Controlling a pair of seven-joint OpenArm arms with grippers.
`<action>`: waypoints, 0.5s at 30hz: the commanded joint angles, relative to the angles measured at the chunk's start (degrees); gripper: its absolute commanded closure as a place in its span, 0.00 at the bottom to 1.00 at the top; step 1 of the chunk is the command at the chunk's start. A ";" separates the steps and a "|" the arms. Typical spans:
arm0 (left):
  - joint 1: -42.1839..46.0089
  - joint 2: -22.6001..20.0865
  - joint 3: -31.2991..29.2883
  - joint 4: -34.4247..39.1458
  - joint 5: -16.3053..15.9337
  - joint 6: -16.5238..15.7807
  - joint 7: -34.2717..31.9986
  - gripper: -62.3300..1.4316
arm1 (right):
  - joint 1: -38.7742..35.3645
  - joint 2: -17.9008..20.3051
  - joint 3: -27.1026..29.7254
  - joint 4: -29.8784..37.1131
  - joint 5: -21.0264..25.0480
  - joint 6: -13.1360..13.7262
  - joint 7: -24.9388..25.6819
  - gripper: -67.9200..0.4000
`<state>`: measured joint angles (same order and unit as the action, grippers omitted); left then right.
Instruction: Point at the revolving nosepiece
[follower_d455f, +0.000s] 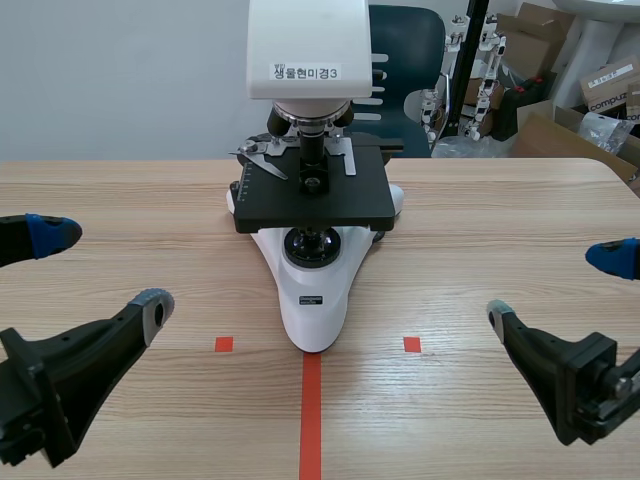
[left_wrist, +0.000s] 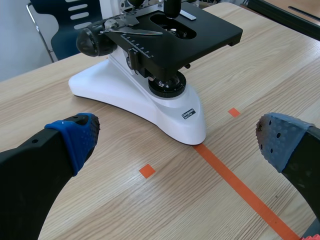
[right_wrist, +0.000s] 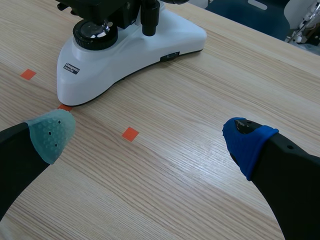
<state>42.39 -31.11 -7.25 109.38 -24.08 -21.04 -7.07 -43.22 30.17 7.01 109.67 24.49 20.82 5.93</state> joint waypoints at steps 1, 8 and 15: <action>0.42 0.46 0.15 1.18 -0.37 0.31 -0.63 0.00 | 0.22 0.61 0.07 0.90 0.35 0.02 0.79 0.00; 0.44 0.46 0.15 1.18 -0.35 0.31 -0.48 0.00 | 0.22 0.63 0.07 0.90 0.35 0.02 -0.31 0.00; 0.44 0.46 0.15 1.18 -0.39 0.31 -0.85 0.00 | 0.22 0.63 0.07 0.90 0.37 0.04 -0.52 0.00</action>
<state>42.39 -31.11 -7.25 109.38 -24.08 -21.04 -6.96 -43.22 30.17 7.01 109.67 24.49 20.82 4.82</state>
